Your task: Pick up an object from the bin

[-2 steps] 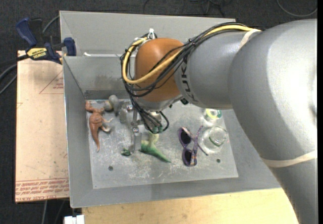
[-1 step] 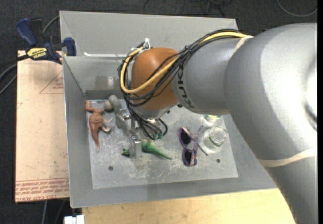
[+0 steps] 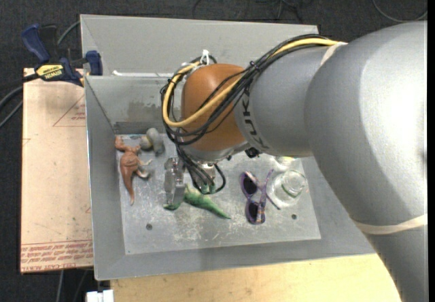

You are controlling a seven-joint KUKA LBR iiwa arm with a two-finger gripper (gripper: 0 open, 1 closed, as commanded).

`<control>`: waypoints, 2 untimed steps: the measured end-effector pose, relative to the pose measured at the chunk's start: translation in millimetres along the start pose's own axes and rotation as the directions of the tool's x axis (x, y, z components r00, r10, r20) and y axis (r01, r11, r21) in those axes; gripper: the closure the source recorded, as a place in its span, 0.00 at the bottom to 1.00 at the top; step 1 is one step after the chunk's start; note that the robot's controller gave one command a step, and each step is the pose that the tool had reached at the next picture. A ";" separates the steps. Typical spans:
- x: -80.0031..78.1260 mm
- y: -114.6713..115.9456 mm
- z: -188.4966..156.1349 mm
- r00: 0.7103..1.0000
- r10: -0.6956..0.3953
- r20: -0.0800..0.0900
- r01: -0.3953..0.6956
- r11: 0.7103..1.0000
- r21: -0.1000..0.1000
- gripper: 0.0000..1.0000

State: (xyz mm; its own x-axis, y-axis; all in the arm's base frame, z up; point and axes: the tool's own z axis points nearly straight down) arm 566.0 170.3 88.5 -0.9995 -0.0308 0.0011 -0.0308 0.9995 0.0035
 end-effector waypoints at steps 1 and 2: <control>-0.1 -0.3 0.0 1.000 0.001 0.000 -0.001 1.000 0.000 0.00; -0.1 -0.4 0.0 1.000 0.001 0.000 -0.001 1.000 0.000 0.00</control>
Offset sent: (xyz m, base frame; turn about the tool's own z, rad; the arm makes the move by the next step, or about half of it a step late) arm 0.0000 0.0000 0.0000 0.0000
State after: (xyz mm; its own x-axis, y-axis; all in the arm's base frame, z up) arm 566.1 169.9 88.5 -0.9996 -0.0299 0.0010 -0.0299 0.9995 0.0035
